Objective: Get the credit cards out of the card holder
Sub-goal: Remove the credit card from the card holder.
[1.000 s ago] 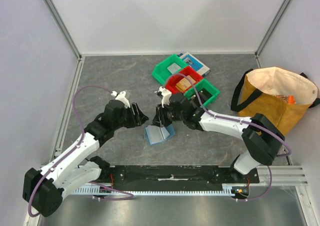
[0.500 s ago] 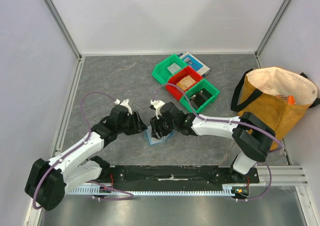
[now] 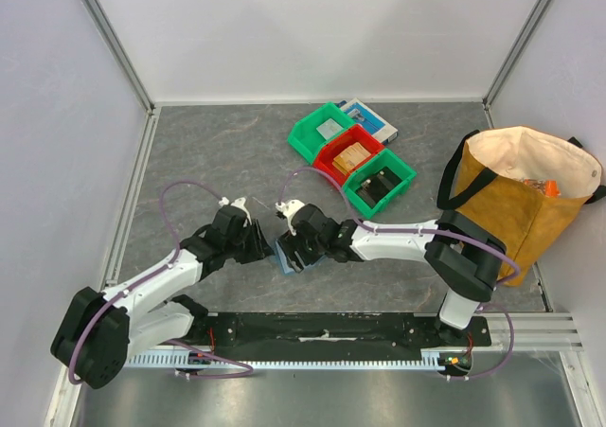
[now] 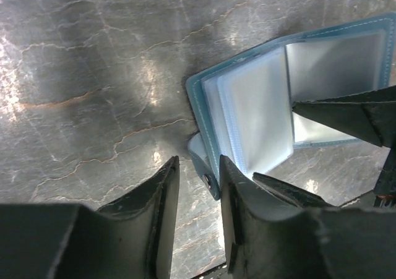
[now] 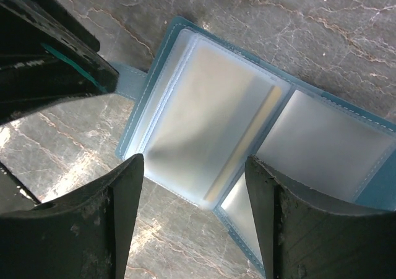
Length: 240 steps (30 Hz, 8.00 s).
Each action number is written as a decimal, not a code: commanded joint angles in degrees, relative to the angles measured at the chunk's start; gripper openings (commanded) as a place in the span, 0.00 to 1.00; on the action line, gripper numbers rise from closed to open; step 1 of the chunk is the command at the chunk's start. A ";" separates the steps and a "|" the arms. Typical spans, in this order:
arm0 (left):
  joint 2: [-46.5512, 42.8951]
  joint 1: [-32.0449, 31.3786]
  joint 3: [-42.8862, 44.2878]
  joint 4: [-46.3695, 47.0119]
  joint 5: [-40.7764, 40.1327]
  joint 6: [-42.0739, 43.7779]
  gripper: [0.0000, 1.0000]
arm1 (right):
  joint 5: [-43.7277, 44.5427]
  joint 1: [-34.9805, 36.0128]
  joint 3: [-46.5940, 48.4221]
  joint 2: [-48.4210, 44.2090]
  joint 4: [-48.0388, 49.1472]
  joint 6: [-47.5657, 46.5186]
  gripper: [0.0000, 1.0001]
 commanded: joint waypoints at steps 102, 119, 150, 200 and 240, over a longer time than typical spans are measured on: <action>11.91 -9.84 4.41 24.67 3.80 -18.47 0.57 | -14.60 -12.72 -15.18 -4.19 19.51 12.56 0.42; 19.11 -10.72 7.48 29.50 5.47 -17.06 0.58 | -0.81 -12.72 -18.96 -17.10 16.87 8.95 0.60; 39.33 -14.50 19.70 32.50 3.36 -16.35 0.59 | 1.84 -12.72 -34.87 -31.00 29.00 18.27 0.22; 18.14 -13.89 9.59 16.41 -12.20 -13.02 0.69 | -3.35 -19.84 -39.53 -14.38 38.32 34.44 0.00; 23.16 -13.89 13.64 14.48 -11.76 -11.00 0.61 | -3.79 -20.02 -39.36 -13.59 38.41 34.27 0.00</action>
